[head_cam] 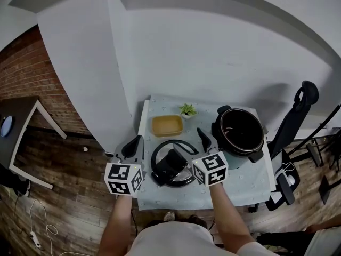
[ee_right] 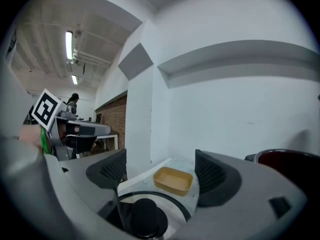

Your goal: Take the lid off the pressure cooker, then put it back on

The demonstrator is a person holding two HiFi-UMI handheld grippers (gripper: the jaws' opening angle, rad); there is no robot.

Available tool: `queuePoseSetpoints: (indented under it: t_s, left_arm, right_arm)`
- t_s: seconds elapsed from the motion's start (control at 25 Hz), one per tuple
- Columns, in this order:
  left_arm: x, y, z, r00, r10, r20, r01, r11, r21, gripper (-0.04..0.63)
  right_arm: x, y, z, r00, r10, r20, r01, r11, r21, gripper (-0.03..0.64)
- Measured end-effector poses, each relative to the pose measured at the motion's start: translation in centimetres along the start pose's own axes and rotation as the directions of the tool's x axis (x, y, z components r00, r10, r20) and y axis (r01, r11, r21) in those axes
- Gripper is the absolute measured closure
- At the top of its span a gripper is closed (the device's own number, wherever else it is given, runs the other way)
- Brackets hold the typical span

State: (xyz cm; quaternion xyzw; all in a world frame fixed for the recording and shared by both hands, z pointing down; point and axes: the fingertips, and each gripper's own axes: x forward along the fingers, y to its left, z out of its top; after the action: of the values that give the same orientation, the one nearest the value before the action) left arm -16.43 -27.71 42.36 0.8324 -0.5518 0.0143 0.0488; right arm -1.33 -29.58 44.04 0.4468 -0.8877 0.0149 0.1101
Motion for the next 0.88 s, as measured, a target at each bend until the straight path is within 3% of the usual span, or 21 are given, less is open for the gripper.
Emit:
queuePoseSetpoints:
  t_s: [0.36,0.68,0.88]
  left_arm:
    - [0.6,0.1,-5.0,0.997,0.009,-0.074,-0.011,1.000,-0.020,0.583]
    - [0.2,0.3,-8.8,0.991,0.010,-0.135,-0.019,0.997,-0.071,0.583]
    - [-0.6,0.5,-10.2,0.987,0.012,-0.163,-0.026,0.996,-0.084,0.583]
  right_arm:
    - [3.4,1.7,-7.8,0.977,0.049,-0.209,-0.049,0.999,0.004,0.241]
    - [5.5,3.1,-15.2,0.907,0.108,-0.407,-0.110,0.994,0.018,0.256]
    - [5.9,3.7,-17.3,0.879,0.124,-0.460,-0.123,0.992,0.031,0.296]
